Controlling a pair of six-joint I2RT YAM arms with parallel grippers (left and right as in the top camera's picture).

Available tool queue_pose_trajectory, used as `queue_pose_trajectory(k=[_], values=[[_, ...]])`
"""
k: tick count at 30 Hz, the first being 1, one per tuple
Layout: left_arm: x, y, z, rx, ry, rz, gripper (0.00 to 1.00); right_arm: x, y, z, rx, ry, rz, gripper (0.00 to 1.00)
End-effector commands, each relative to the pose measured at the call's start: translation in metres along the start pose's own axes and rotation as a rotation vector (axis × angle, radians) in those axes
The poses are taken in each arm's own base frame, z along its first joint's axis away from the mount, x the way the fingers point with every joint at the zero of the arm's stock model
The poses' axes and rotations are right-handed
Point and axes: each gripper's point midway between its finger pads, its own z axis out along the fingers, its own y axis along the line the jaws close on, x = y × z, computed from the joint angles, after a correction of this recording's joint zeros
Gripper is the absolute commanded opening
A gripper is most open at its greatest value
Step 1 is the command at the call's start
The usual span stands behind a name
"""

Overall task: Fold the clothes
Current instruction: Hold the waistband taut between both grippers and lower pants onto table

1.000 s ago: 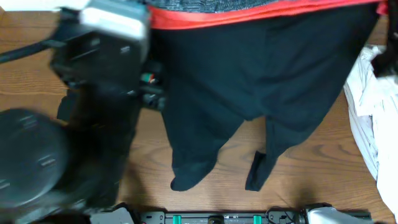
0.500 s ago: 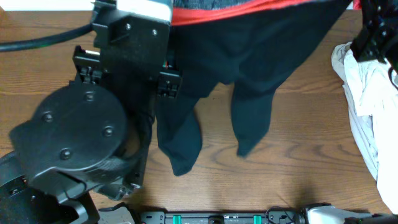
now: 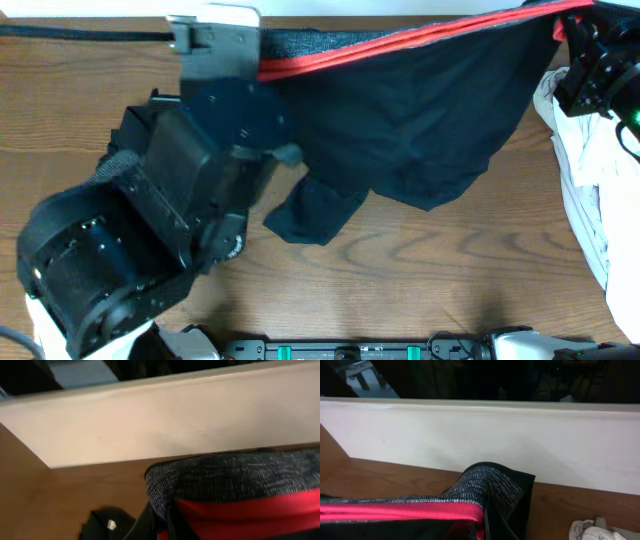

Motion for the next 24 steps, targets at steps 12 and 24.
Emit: queue_pose_trajectory(k=[12,24], values=[[-0.093,-0.011,-0.016,-0.002,-0.351,0.547,0.08,-0.008,-0.019,-0.007,0.098,-0.038,0.041,0.01],[-0.033,0.031,0.044,0.15,-0.063,0.413,0.09,0.004,-0.02,-0.007,0.103,0.009,0.046,0.02]])
